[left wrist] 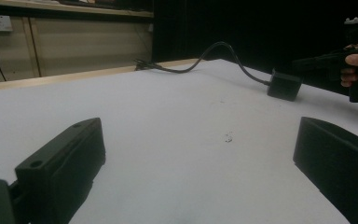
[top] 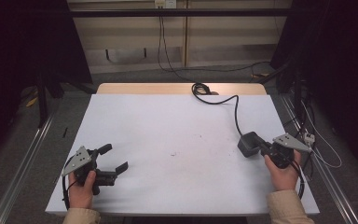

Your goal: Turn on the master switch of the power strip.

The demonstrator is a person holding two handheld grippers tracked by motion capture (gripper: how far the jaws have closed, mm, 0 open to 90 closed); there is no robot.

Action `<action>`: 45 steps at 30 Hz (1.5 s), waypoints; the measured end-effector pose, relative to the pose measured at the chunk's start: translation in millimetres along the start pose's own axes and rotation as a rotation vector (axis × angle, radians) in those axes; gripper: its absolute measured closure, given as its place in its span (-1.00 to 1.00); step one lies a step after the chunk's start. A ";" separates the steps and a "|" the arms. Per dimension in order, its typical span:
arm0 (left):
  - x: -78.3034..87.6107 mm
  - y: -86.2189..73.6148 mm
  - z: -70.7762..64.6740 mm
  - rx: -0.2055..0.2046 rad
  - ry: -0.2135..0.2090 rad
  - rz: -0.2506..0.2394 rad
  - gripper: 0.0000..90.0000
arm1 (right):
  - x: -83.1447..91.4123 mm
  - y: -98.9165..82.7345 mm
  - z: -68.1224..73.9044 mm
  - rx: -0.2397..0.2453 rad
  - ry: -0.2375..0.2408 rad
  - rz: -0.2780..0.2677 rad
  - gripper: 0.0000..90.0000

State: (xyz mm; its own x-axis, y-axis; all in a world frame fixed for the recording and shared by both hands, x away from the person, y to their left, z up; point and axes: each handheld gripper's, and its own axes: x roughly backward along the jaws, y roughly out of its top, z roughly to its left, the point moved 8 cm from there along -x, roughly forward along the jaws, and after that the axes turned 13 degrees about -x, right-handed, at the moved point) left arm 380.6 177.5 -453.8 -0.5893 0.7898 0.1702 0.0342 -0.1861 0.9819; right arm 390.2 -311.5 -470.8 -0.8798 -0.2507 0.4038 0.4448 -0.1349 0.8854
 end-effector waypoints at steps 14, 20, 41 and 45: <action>0.3 0.4 -0.2 0.000 0.001 -0.002 -0.96 | -0.4 0.0 0.9 0.022 -0.015 0.006 1.00; 0.1 0.3 -1.0 0.000 -0.003 -0.001 -0.96 | -0.5 -0.2 1.2 0.028 -0.018 0.005 1.00; -0.5 0.5 -1.4 -0.006 -0.004 -0.002 -0.96 | -0.3 -0.4 1.2 0.024 -0.018 0.006 1.00; -0.4 0.3 -1.4 -0.002 -0.003 0.001 -0.96 | -0.3 -0.4 1.3 0.027 -0.020 0.005 1.00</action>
State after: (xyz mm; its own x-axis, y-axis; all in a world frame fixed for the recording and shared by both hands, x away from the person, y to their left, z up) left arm 379.7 176.3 -453.6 -0.5872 0.7911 0.1710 0.0326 -0.1879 0.9816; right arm 390.0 -310.1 -471.0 -0.8808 -0.2323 0.4125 0.4449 -0.1080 0.8891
